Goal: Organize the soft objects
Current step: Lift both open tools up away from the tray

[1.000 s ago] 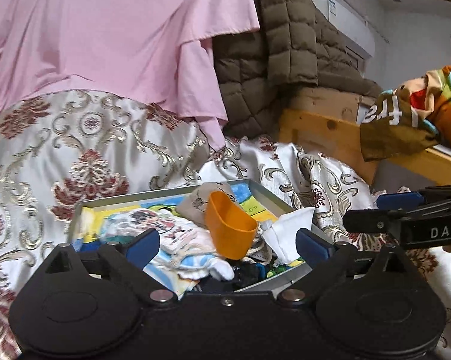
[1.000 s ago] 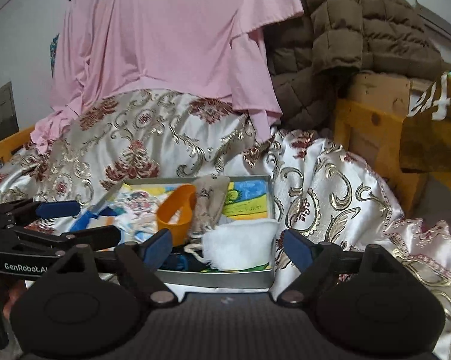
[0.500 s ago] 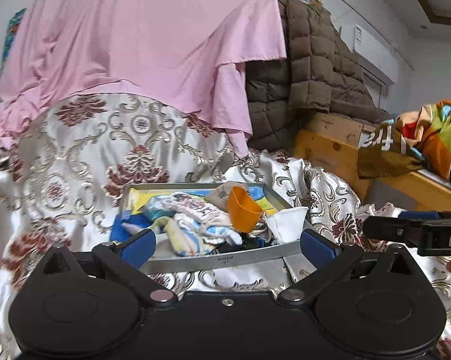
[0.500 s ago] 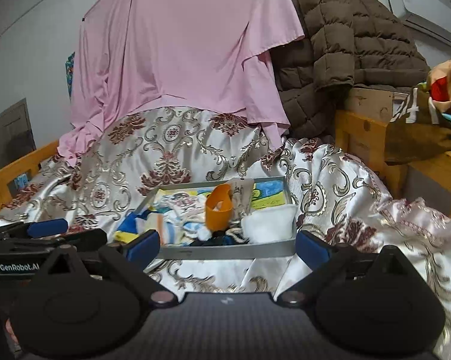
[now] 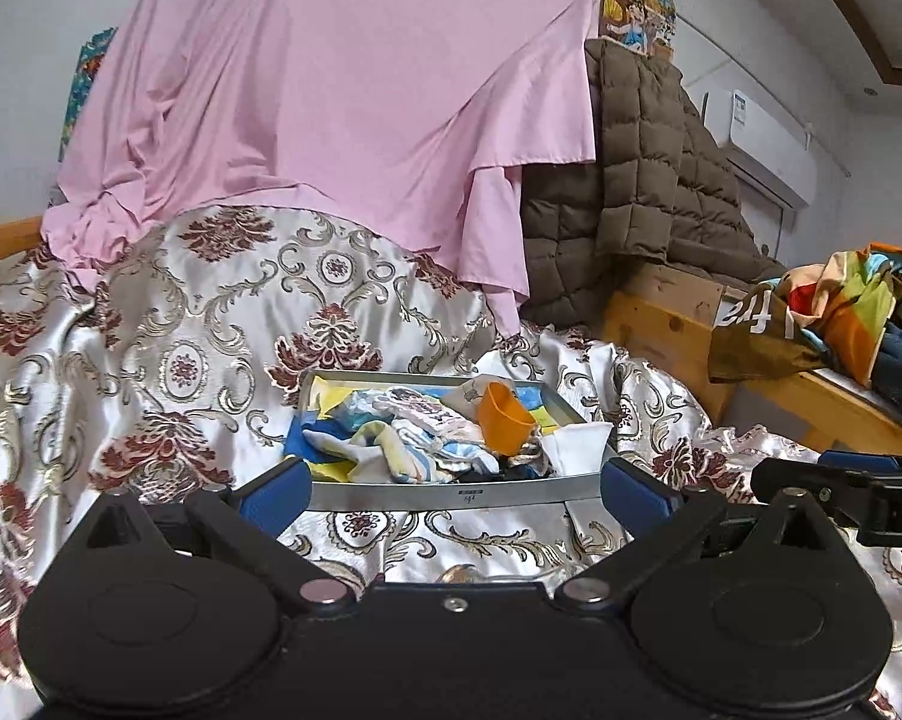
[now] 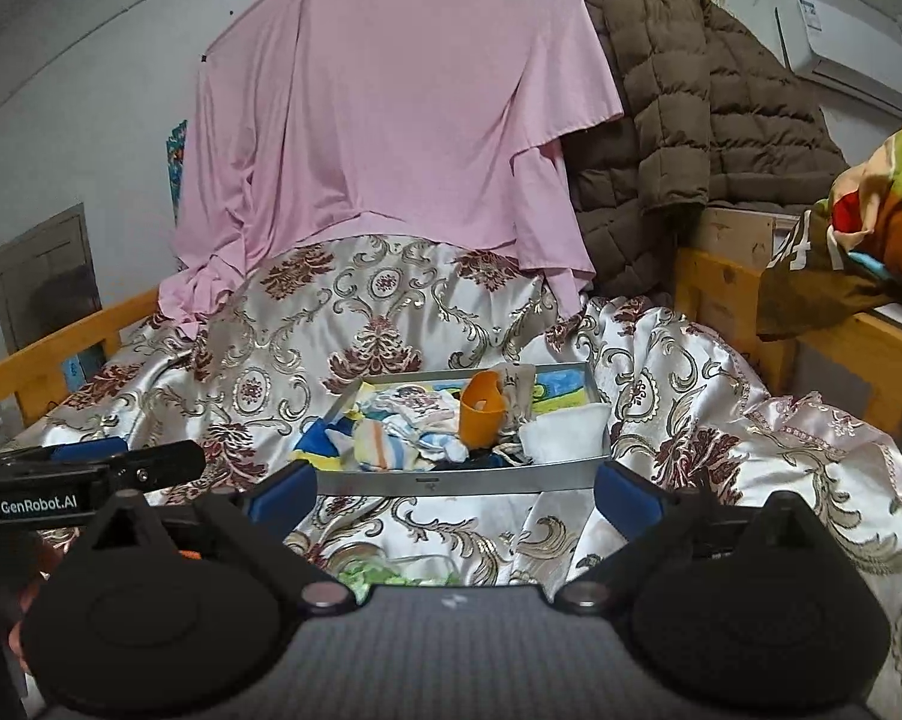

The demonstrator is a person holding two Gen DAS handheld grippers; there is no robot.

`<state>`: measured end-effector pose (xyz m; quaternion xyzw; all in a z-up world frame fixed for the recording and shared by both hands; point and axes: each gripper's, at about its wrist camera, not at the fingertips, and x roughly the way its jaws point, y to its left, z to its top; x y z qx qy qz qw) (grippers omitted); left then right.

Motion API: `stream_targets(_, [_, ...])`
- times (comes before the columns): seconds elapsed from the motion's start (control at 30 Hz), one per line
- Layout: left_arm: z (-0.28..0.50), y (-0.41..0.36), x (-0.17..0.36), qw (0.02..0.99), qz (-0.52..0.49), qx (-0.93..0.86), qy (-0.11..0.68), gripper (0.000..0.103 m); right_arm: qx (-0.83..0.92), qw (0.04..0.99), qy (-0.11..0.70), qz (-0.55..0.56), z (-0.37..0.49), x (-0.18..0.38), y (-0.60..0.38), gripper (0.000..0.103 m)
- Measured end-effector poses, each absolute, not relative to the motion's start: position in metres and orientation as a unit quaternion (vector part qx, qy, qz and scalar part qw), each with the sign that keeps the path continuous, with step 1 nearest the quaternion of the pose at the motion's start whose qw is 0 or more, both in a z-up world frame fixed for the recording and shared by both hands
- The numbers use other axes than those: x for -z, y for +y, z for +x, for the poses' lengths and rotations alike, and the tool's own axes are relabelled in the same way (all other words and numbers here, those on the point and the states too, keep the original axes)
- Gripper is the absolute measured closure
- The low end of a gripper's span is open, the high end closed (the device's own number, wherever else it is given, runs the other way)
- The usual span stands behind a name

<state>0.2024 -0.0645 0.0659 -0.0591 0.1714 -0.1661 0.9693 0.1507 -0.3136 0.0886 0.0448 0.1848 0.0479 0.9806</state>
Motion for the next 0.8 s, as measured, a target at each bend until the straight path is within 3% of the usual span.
stream_targets(0.8, [0.131, -0.04, -0.068, 0.977, -0.066, 0.138, 0.146, 0.001, -0.053, 0.983, 0.173, 0.042, 0.088, -0.092, -0.286, 0.001])
